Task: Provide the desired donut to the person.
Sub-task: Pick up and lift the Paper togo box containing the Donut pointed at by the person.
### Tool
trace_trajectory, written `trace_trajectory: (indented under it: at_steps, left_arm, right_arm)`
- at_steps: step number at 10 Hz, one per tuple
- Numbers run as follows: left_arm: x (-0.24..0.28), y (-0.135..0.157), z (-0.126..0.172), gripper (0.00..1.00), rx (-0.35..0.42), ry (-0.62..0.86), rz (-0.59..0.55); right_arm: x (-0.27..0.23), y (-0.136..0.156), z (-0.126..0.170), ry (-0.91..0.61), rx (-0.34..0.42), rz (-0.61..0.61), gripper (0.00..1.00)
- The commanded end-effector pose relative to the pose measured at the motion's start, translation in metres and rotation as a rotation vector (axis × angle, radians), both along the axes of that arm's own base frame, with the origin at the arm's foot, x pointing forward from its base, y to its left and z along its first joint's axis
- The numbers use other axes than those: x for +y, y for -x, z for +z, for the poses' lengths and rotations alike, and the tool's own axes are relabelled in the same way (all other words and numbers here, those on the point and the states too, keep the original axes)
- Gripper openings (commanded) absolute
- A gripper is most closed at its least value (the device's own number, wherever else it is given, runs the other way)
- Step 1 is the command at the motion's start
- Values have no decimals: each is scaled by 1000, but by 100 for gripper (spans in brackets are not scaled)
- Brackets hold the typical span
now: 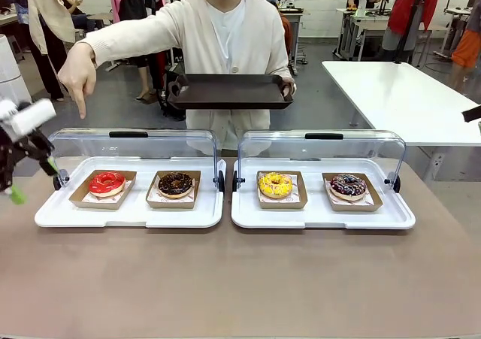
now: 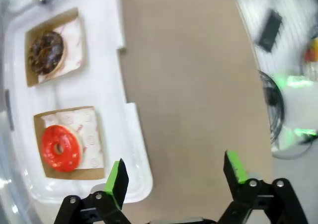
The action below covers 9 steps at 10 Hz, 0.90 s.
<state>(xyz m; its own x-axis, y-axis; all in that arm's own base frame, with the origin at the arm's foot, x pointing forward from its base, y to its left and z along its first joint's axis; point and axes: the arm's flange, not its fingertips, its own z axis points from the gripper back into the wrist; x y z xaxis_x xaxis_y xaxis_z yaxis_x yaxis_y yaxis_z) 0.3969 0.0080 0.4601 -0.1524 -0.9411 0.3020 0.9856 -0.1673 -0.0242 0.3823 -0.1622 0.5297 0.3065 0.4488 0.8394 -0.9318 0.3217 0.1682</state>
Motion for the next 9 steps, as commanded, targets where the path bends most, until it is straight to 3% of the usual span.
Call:
trace_trajectory:
  at_steps: [1,4,9]
  left_arm:
    - [-4,0,-20,100,-32,-202,-117]
    - [-14,-31,-61,100,-64,-247,-66]
    - [-11,-78,-95,100,-129,-217,44]
  right_arm:
    - [0,0,0,-13,-3,-3,100]
    - [0,0,0,-13,-3,-3,100]
    - [0,0,0,-13,-3,-3,100]
